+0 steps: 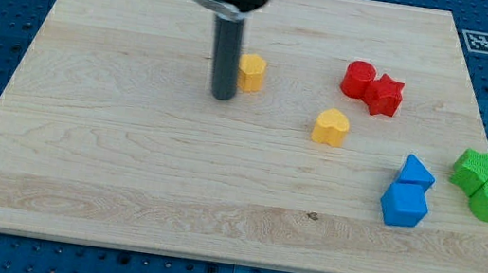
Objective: Move yellow hexagon towards top left of the board
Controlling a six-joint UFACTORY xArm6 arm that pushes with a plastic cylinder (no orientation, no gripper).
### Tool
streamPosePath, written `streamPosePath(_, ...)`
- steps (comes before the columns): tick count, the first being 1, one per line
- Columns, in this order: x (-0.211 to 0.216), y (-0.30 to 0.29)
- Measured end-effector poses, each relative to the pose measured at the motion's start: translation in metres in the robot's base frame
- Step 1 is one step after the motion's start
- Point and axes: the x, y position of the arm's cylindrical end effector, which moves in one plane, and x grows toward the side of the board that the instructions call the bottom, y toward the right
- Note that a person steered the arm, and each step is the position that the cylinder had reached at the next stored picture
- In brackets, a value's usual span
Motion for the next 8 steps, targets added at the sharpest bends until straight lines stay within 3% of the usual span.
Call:
streamPosePath(1, -0.011, 0.018)
streamPosePath(2, 0.015, 0.051)
streamPosePath(3, -0.004, 0.09)
streamPosePath(4, -0.031, 0.086)
streamPosePath(6, -0.028, -0.018)
streamPosePath(8, -0.004, -0.06)
